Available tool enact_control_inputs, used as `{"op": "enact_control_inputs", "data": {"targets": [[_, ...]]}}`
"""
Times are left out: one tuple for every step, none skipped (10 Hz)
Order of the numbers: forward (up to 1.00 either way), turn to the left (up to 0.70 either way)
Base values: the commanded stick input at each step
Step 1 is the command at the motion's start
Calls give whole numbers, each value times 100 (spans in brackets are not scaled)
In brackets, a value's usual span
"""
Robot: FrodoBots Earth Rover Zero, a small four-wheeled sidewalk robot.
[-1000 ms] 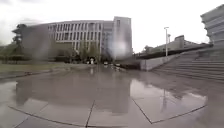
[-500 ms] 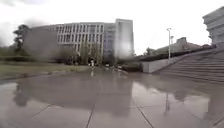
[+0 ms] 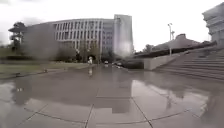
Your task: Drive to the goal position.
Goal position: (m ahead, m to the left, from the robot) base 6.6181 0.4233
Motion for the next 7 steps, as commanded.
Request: {"op": "enact_control_inputs", "data": {"targets": [[70, 0], [70, 0], [70, 0], [70, 0], [70, 0], [70, 0], [70, 0]]}}
